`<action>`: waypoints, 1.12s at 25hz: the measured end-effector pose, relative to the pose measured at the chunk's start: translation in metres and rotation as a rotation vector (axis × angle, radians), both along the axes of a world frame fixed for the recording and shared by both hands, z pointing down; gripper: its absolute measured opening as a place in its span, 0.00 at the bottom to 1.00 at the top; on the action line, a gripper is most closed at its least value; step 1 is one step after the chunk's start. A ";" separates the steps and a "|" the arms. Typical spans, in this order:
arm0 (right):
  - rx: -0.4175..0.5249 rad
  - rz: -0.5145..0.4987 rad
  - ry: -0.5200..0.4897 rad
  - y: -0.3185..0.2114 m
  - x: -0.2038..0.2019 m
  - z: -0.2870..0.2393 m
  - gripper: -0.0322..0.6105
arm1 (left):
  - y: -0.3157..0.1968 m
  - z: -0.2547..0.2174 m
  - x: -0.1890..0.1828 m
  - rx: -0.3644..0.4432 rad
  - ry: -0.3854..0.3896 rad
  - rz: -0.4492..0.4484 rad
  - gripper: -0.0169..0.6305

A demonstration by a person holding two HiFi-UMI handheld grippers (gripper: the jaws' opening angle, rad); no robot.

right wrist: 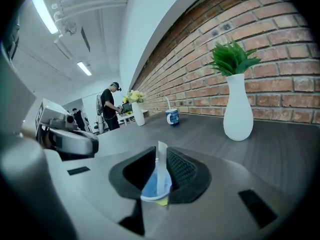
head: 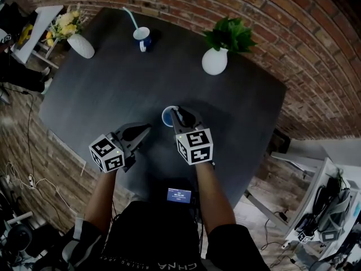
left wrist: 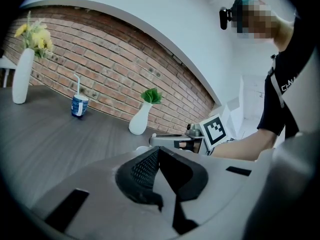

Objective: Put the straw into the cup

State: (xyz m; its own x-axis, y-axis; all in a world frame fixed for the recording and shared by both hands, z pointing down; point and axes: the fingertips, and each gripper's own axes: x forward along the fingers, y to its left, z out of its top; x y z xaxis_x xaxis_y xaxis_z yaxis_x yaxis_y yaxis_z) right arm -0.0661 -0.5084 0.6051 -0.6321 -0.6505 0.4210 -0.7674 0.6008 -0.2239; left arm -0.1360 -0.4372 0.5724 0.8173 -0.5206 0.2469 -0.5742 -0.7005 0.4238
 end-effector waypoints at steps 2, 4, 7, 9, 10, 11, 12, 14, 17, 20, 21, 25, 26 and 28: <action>-0.002 0.014 0.010 -0.001 0.003 0.002 0.13 | 0.001 0.001 0.000 0.001 0.000 0.001 0.03; -0.010 0.030 0.020 -0.001 0.007 0.004 0.13 | 0.003 0.001 0.000 0.002 -0.001 0.002 0.03; -0.046 0.035 0.019 -0.002 0.010 0.008 0.14 | 0.004 0.000 -0.001 0.003 -0.004 0.003 0.03; -0.070 0.028 0.020 -0.002 0.011 0.010 0.22 | 0.004 -0.002 -0.001 0.003 -0.005 0.003 0.03; -0.076 0.028 0.024 -0.001 0.011 0.010 0.22 | 0.004 -0.003 -0.001 0.004 -0.004 0.004 0.03; -0.079 0.030 0.027 -0.001 0.011 0.011 0.22 | 0.004 -0.003 -0.001 0.004 -0.004 0.004 0.03; -0.081 0.032 0.029 -0.001 0.012 0.011 0.22 | 0.004 -0.003 -0.001 0.005 -0.003 0.004 0.03; -0.088 0.034 0.032 0.001 0.012 0.012 0.22 | 0.005 -0.004 -0.002 0.006 -0.002 0.004 0.03; -0.096 0.042 0.033 0.004 0.015 0.009 0.22 | 0.007 -0.006 -0.003 0.011 -0.004 0.005 0.03; -0.089 0.048 0.037 0.006 0.020 0.004 0.22 | 0.009 -0.009 -0.002 0.018 -0.003 0.010 0.03; -0.083 0.047 0.040 0.008 0.022 0.001 0.22 | 0.011 -0.010 -0.002 0.022 -0.002 0.015 0.03; -0.046 0.045 0.049 0.018 0.028 -0.020 0.22 | 0.017 -0.020 0.000 0.045 -0.002 0.035 0.03; -0.041 0.039 0.047 0.022 0.028 -0.026 0.22 | 0.020 -0.022 -0.001 0.051 -0.002 0.039 0.03; -0.035 0.024 0.043 0.034 0.027 -0.037 0.22 | 0.026 -0.026 -0.002 0.061 0.000 0.042 0.03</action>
State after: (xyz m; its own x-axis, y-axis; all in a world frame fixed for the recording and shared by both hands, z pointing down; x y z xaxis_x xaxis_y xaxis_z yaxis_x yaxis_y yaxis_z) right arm -0.0390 -0.4748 0.5681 -0.5973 -0.6496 0.4705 -0.7909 0.5745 -0.2108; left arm -0.1376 -0.4109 0.5461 0.8388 -0.4999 0.2158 -0.5437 -0.7486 0.3795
